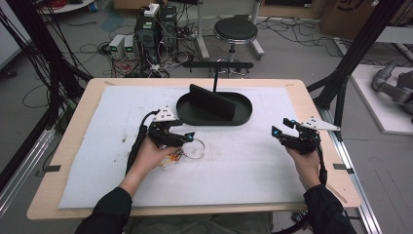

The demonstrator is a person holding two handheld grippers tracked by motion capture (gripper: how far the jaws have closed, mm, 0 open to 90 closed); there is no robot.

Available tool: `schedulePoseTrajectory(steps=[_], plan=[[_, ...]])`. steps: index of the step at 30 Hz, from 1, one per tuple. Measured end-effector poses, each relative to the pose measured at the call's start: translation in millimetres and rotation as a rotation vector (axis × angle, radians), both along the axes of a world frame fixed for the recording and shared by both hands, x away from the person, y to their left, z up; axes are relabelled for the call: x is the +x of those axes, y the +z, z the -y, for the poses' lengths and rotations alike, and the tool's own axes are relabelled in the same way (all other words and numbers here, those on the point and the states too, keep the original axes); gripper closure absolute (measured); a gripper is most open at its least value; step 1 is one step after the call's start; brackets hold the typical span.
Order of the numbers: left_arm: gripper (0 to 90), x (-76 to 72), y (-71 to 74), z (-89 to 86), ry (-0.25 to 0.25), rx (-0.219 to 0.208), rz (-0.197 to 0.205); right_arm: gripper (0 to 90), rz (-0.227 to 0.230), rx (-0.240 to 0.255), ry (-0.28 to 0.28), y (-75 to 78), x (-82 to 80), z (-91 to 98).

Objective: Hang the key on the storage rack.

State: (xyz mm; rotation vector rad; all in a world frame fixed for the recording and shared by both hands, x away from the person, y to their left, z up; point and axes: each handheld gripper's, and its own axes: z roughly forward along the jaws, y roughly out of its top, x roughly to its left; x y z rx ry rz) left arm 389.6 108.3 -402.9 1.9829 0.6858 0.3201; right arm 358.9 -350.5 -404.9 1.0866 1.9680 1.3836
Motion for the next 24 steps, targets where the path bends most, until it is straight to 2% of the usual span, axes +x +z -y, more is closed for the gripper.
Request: schedulePoseTrajectory(steps=[3, 4, 7, 11, 15, 20, 24], plan=[[32.7, 9.7, -6.6, 4.1, 0.007, 0.021, -0.054, 35.5, -0.001, -0.002, 0.002, -0.6, 1.2, 0.0], [35.5, 12.1, -8.2, 5.4, 0.008, 0.027, -0.06, 35.5, -0.003, -0.001, 0.002, -0.7, 1.5, -0.1], [41.6, 16.7, -13.2, 7.7, 0.005, 0.061, -0.059, 35.5, -0.006, 0.002, 0.003, -0.9, 1.8, 0.0], [50.8, 21.7, -21.6, 9.5, 0.006, 0.12, -0.085, 35.6, -0.009, 0.001, 0.004, -1.5, 2.8, 0.2], [58.1, 24.8, -27.1, 11.5, 0.007, 0.158, -0.098, 35.9, -0.01, -0.002, 0.011, -1.8, 3.0, -0.9], [59.9, 30.3, -31.0, 14.9, 0.015, 0.196, -0.132, 36.4, -0.004, -0.004, 0.014, -1.8, 3.4, -1.2], [66.0, 30.7, -32.9, 20.0, 0.007, 0.23, -0.125, 36.7, -0.008, -0.004, 0.013, -1.6, 2.9, -2.1]])
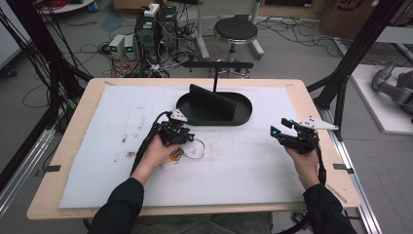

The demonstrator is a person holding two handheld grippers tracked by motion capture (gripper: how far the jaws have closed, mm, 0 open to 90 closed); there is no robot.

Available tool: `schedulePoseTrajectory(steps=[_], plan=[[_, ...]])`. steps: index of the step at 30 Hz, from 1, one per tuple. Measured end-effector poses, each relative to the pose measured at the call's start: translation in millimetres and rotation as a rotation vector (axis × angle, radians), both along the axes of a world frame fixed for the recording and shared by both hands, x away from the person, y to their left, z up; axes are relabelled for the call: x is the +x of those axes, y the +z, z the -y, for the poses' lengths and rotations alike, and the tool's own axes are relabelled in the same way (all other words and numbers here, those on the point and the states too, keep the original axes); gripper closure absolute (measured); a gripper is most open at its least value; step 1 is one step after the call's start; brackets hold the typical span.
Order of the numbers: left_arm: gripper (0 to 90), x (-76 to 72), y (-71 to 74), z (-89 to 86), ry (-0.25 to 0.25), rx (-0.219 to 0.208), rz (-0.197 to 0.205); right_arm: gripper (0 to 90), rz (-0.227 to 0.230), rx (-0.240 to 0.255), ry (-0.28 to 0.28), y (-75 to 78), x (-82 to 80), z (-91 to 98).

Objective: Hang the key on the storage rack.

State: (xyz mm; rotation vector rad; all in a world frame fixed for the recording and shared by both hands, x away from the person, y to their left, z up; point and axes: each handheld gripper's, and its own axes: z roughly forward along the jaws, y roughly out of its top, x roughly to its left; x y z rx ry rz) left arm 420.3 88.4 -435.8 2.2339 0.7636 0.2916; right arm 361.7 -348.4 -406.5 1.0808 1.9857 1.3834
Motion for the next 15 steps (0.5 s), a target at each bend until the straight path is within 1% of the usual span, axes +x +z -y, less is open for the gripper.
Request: schedulePoseTrajectory(steps=[1, 4, 6, 7, 8, 9, 11, 15], plan=[[66.0, -0.1, -1.6, 1.2, -0.002, 0.031, -0.009, 36.7, 0.0, 0.001, 0.001, 0.0, -0.1, -0.1], [66.1, -1.1, -2.0, 2.9, 0.002, 0.043, 0.001, 36.7, 0.001, 0.002, 0.004, -0.2, 0.3, 0.6], [67.7, -1.5, -1.5, 3.3, -0.004, 0.057, 0.004, 36.9, -0.002, 0.001, 0.005, -0.4, 0.6, 0.7], [70.3, -2.4, -1.3, 4.1, -0.014, 0.054, 0.001, 37.5, -0.003, 0.001, 0.005, -0.4, 0.5, 0.4], [76.2, -3.3, -1.0, 4.9, -0.019, 0.059, 0.003, 38.5, 0.001, -0.003, 0.008, -0.2, 0.2, 0.3], [78.7, -4.2, -0.5, 5.9, -0.027, 0.072, 0.01, 38.7, 0.004, -0.006, 0.011, -0.1, 0.1, 0.2], [80.4, -5.9, 0.5, 8.1, -0.034, 0.096, 0.023, 38.7, 0.01, -0.01, 0.011, 0.1, 0.0, -0.5], [84.3, -7.1, 1.9, 7.3, -0.035, 0.089, 0.013, 39.6, 0.013, -0.014, 0.021, 0.1, -0.2, -2.2]])
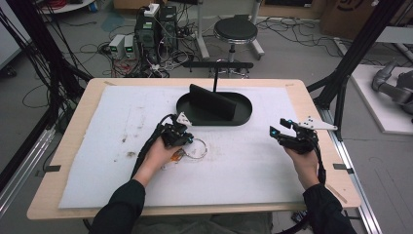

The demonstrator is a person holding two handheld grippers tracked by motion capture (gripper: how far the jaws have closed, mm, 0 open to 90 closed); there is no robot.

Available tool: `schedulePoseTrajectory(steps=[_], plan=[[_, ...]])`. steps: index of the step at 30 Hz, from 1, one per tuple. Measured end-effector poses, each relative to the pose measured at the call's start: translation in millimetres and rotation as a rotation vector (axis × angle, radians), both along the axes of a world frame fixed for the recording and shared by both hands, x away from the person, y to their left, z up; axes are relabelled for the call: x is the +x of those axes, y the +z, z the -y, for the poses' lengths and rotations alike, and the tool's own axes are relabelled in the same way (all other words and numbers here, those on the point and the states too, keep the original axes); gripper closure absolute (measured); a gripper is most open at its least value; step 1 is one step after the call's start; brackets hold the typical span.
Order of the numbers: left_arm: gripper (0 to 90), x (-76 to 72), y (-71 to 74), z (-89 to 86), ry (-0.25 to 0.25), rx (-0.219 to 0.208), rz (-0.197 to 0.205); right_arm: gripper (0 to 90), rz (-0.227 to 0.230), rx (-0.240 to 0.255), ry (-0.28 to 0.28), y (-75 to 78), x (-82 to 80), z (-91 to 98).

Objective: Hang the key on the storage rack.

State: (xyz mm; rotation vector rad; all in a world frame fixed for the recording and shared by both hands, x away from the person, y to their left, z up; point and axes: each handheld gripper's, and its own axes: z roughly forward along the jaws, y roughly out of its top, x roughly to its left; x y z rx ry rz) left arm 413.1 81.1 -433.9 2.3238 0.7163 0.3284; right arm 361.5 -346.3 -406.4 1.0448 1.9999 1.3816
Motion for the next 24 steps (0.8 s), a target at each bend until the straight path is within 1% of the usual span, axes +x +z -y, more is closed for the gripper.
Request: schedulePoseTrajectory(steps=[1, 2, 3, 4, 5, 6, 7, 8, 10, 14, 17, 19, 23, 24], plan=[[84.7, -0.7, 1.2, -0.6, 0.004, -0.008, 0.002, 39.9, -0.003, 0.003, 0.001, 0.2, -0.6, -0.7], [85.1, -1.5, 3.0, -1.7, -0.003, -0.013, 0.009, 40.1, -0.001, 0.004, 0.004, 0.3, -0.8, -0.9], [85.5, -2.6, 4.4, -2.2, 0.001, -0.024, 0.015, 40.0, 0.003, 0.0, 0.006, 0.3, -0.7, -1.0], [85.6, -3.9, 7.1, -3.6, -0.002, -0.039, 0.026, 40.0, 0.003, 0.002, 0.005, 0.3, -0.8, -1.3], [85.7, -4.8, 9.7, -4.8, -0.009, -0.04, 0.04, 40.1, 0.004, 0.0, 0.006, 0.2, -0.7, -1.7], [85.7, -7.1, 12.2, -4.8, -0.006, -0.053, 0.054, 40.1, 0.004, -0.001, 0.006, 0.3, -0.6, -1.9], [85.8, -8.2, 14.2, -5.3, -0.011, -0.053, 0.061, 40.1, 0.006, -0.001, 0.007, 0.3, -0.8, -2.3], [85.9, -10.3, 16.8, -5.7, -0.018, -0.068, 0.074, 40.1, 0.006, 0.0, 0.008, 0.4, -0.9, -2.5], [85.9, -13.8, 21.2, -6.5, -0.024, -0.078, 0.091, 40.1, 0.012, 0.006, 0.014, 0.9, -1.3, -2.9], [86.0, -23.4, 30.3, -8.6, -0.046, -0.131, 0.138, 40.1, 0.012, 0.018, 0.033, 2.6, -2.1, -6.6], [86.1, -32.0, 32.5, -11.2, -0.055, -0.189, 0.158, 39.6, 0.008, 0.023, 0.053, 3.9, -2.8, -11.8], [86.1, -36.6, 32.9, -13.0, -0.065, -0.206, 0.173, 39.6, 0.013, 0.022, 0.07, 4.5, -3.1, -16.2], [86.1, -43.0, 33.7, -14.4, -0.08, -0.226, 0.186, 39.6, 0.012, 0.021, 0.115, 5.4, -4.2, -27.0], [86.1, -44.8, 34.4, -15.2, -0.094, -0.227, 0.19, 39.6, 0.011, 0.022, 0.122, 5.8, -4.8, -29.0]])
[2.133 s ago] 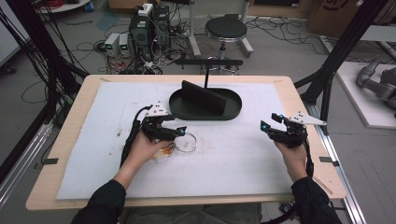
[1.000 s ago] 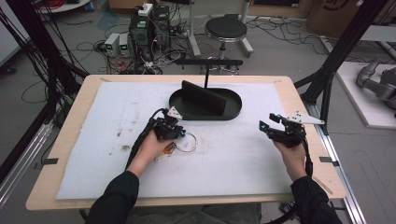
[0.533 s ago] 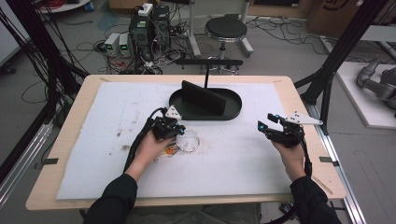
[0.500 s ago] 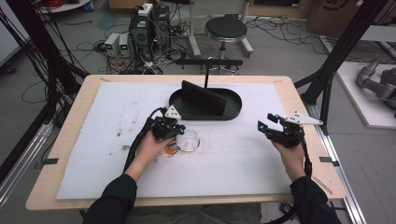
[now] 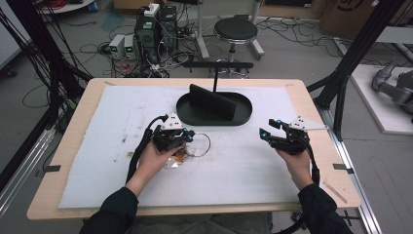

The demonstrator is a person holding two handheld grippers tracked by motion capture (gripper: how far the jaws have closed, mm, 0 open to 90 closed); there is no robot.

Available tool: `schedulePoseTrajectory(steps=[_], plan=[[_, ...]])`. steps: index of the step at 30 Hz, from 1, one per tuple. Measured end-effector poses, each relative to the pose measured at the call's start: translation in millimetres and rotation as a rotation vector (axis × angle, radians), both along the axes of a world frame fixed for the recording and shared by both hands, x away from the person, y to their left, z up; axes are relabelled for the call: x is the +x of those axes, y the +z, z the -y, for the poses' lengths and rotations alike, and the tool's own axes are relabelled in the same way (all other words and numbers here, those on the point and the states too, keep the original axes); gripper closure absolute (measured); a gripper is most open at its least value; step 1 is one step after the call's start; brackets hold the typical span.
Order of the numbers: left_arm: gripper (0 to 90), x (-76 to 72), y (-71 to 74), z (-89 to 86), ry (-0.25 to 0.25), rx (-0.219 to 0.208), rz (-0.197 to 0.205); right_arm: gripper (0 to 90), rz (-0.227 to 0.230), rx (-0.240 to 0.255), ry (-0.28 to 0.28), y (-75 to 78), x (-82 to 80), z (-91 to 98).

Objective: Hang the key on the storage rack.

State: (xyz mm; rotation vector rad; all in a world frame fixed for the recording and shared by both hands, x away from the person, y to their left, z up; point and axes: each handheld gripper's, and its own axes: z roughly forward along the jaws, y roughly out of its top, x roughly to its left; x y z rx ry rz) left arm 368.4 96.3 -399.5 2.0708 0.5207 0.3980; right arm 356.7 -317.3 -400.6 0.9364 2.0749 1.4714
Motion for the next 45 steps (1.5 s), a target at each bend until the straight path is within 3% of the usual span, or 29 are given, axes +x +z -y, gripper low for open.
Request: schedulePoseTrajectory(steps=[5, 11, 14, 19, 25, 29, 38, 45], plan=[[85.9, -5.6, -0.2, -2.3, -0.02, -0.009, -0.002, 39.5, 0.005, -0.003, 0.029, 1.0, -1.2, -8.6], [79.4, -6.5, -4.3, -2.2, -0.051, -0.003, -0.055, 38.9, 0.005, -0.009, 0.033, 0.6, -0.6, -10.4], [84.8, -7.4, -4.9, -2.0, -0.061, 0.01, -0.047, 38.9, -0.001, -0.007, 0.032, 0.3, 0.0, -9.5], [86.0, -7.4, -6.0, -4.4, -0.067, -0.006, -0.054, 38.6, -0.003, -0.006, 0.027, 0.1, 0.6, -8.0], [86.5, -10.3, -2.8, -4.6, -0.07, -0.007, -0.035, 38.6, -0.006, -0.008, 0.025, -0.4, 1.4, -7.6], [86.6, -12.3, 1.5, -7.4, -0.062, -0.03, -0.017, 38.6, -0.006, -0.007, 0.024, -0.6, 2.0, -6.9], [86.6, -15.2, 20.0, -16.8, -0.04, -0.091, 0.028, 38.6, -0.015, 0.001, 0.014, -0.9, 3.2, -4.0], [86.6, -15.4, 37.0, -21.1, -0.033, -0.109, 0.07, 38.6, -0.016, 0.006, 0.009, -1.1, 3.8, -2.6]])
